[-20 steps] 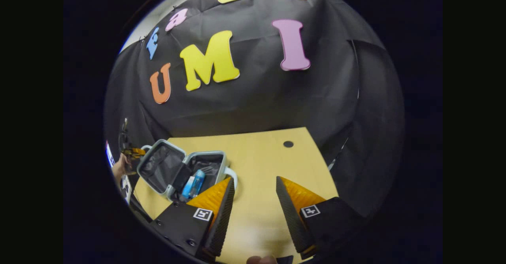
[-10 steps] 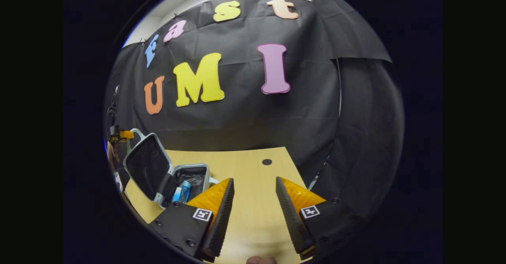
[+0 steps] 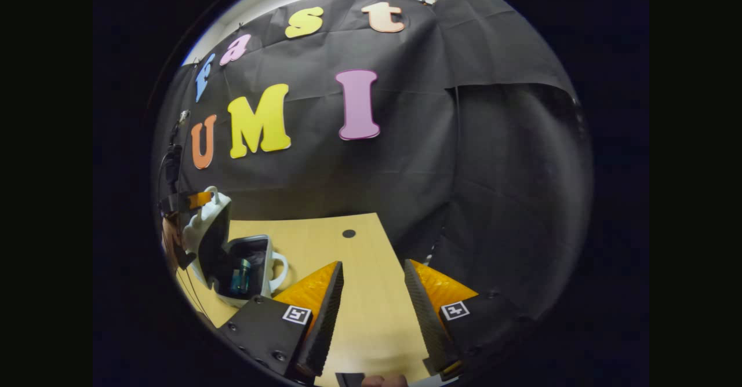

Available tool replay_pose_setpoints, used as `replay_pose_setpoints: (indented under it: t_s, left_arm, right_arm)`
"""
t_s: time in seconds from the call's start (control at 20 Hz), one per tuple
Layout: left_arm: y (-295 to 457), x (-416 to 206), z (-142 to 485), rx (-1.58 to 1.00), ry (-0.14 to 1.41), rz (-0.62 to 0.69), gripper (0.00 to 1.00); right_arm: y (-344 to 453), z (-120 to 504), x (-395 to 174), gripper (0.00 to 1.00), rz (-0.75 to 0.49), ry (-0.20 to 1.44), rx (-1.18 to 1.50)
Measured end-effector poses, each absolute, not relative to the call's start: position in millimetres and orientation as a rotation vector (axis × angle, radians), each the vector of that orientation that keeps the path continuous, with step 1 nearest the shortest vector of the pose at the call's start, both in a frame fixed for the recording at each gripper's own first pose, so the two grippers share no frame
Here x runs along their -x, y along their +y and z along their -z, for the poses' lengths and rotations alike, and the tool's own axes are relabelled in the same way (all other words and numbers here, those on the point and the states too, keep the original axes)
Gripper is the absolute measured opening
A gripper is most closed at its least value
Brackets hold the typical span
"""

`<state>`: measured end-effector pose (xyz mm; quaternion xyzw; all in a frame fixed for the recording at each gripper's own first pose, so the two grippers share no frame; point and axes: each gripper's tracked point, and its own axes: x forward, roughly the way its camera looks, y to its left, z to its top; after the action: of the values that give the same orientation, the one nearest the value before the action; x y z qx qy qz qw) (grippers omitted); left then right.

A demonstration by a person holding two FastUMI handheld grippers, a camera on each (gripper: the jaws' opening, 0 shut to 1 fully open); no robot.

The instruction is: First open the suitcase, pack the skin care products into it, and then close the suitcase.

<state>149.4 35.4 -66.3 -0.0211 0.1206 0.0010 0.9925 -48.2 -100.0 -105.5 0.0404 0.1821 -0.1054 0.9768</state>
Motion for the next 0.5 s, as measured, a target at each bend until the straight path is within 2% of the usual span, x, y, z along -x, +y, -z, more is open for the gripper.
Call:
replay_pose_setpoints:
  t_s: [0.25, 0.5]
  left_arm:
    - [-34.4, -175.0, 138.1, -0.024, 0.328, 0.073, 0.11]
    - [-58.7, -179.5, 195.1, -0.041, 0.424, 0.082, 0.11]
  right_arm:
    - [-135.0, 110.9, 72.9, 0.66, 0.312, 0.397, -0.062]
    - [-153.0, 114.2, 85.9, 0.66, 0.363, 0.417, -0.048]
